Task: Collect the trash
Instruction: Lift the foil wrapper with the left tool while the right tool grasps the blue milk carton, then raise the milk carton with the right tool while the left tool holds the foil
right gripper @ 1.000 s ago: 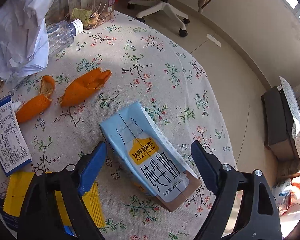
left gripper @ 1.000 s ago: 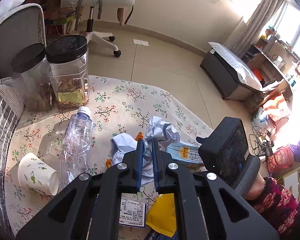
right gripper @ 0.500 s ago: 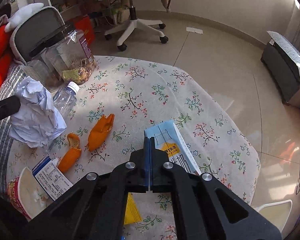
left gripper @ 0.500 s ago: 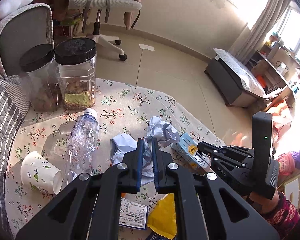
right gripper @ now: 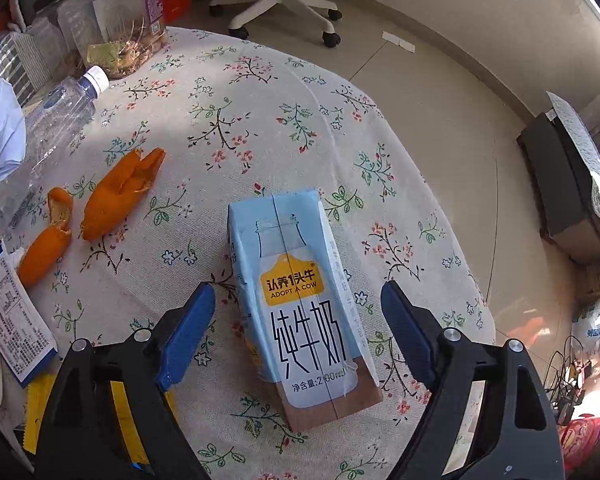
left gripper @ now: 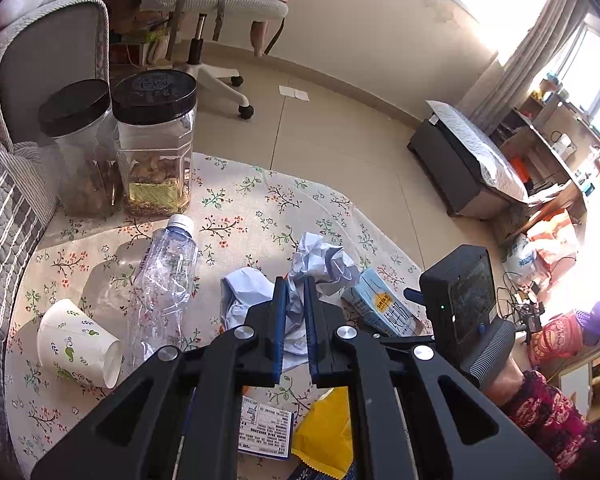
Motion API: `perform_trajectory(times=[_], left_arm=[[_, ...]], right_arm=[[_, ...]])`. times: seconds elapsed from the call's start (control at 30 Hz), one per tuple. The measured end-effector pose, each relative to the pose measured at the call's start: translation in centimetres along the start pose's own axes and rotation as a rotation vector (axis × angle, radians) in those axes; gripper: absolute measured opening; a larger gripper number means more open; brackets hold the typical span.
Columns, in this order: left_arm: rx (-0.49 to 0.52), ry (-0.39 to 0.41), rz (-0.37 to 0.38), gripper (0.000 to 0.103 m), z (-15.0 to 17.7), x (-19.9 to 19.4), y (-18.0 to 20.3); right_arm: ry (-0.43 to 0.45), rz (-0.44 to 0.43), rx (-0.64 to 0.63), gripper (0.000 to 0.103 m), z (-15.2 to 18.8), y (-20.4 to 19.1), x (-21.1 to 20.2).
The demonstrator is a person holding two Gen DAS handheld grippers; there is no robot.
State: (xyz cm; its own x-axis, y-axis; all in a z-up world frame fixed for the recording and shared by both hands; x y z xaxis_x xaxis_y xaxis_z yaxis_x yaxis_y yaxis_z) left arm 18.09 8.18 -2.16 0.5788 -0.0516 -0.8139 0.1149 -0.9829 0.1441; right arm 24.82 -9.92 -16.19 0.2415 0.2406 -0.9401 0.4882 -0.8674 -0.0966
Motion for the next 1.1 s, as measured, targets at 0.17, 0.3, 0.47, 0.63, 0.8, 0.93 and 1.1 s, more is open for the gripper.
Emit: perform_trajectory(times=[0.17, 0.3, 0.47, 0.63, 0.8, 0.93, 1.1], left_arm=[[-0.007, -0.005, -0.003, 0.009, 0.0, 0.3, -0.1], [-0.018, 0.017, -0.005, 0.009, -0.1, -0.4, -0.3], [-0.01, 0.084, -0.039, 0.009, -0.3, -1.9, 0.0], [-0.011, 0.169, -0.041, 0.009, -0.3, -4.2, 0.6], [-0.021, 0.255, -0.014, 0.009, 0.0, -7.4, 2.3], [-0.026, 0.322, 0.008, 0.009, 0.5, -10.0, 3.6], [-0.014, 0.346, 0.043, 0.008, 1.9, -11.4, 5.7]], right_arm=[[0.056, -0.035, 0.039, 0.057, -0.4, -0.7, -1.0], [0.18, -0.052, 0.073, 0.057, -1.2, -1.6, -4.6], [0.358, -0.009, 0.113, 0.057, -2.0, -2.9, -11.1], [0.48, 0.05, 0.228, 0.057, -1.0, -3.1, -16.5], [0.564, 0.13, 0.287, 0.057, 1.4, -2.9, -20.1], [0.63, 0.183, 0.308, 0.057, 3.7, -2.6, -22.5], [0.677, 0.223, 0.321, 0.058, 6.5, -1.8, -24.8]])
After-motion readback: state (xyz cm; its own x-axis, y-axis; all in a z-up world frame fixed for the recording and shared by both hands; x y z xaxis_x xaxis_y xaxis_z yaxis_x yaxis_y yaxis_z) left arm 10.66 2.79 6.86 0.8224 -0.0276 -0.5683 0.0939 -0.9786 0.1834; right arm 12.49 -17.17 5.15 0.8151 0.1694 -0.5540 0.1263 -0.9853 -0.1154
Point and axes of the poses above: each gripper's, at about its wrist camera, not at the fingertips, and x roughly the way its jaws point, y to its right, z to its underside, the point moved 3 cm from there along x, roughly the way its jaws point, and after that the axes turned 13 degrees about -z, right-handed, at the moved point
